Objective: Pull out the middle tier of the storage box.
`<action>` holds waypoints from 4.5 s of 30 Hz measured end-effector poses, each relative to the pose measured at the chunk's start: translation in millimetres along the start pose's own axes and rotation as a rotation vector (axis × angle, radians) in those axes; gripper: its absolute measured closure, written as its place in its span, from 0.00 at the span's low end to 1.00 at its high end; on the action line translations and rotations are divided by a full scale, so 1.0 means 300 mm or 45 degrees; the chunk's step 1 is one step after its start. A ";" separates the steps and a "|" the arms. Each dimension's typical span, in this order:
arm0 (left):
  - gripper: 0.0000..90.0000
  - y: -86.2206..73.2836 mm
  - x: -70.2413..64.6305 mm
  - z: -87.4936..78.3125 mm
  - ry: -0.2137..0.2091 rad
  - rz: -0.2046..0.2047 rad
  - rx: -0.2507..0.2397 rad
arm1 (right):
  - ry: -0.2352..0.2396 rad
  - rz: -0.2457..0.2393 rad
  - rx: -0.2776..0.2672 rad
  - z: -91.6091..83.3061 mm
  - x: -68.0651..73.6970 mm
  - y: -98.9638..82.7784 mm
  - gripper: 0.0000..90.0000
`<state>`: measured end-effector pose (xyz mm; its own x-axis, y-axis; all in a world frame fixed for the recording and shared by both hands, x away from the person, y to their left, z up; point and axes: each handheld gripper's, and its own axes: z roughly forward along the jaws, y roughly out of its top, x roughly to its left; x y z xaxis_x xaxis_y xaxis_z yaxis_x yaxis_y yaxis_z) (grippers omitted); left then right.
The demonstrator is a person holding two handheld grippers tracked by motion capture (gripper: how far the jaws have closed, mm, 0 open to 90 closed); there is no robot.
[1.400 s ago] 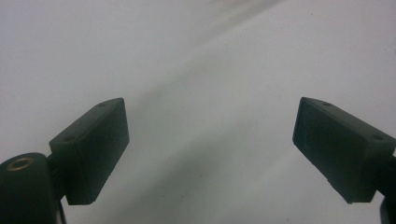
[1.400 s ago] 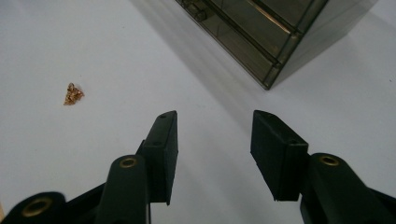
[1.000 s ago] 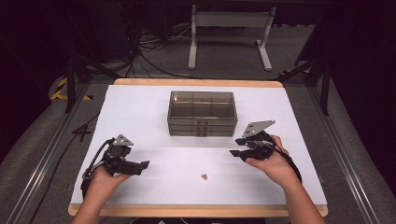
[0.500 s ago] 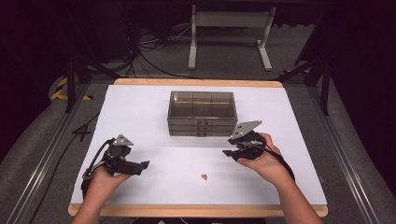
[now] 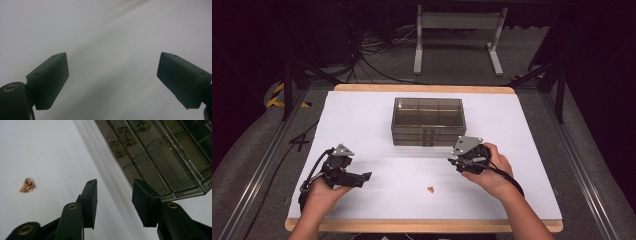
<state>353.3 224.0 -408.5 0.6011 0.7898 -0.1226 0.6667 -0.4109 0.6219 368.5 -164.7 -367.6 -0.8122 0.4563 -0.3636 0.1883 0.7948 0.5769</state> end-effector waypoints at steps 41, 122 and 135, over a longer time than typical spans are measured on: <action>0.12 -0.012 0.005 -0.009 0.012 -0.003 -0.008 | -0.354 -0.378 0.050 0.072 0.119 0.045 0.61; 0.12 -0.006 0.022 -0.001 -0.002 -0.007 -0.009 | -0.808 -0.796 0.175 0.348 0.202 0.103 0.77; 0.12 -0.006 0.021 0.001 -0.005 -0.005 -0.006 | -0.867 -0.863 0.201 0.380 0.206 0.092 0.82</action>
<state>355.9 229.6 -410.5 0.6002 0.7896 -0.1276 0.6667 -0.4058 0.6252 386.5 -69.0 -457.7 -0.2921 -0.0234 -0.9561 -0.0891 0.9960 0.0028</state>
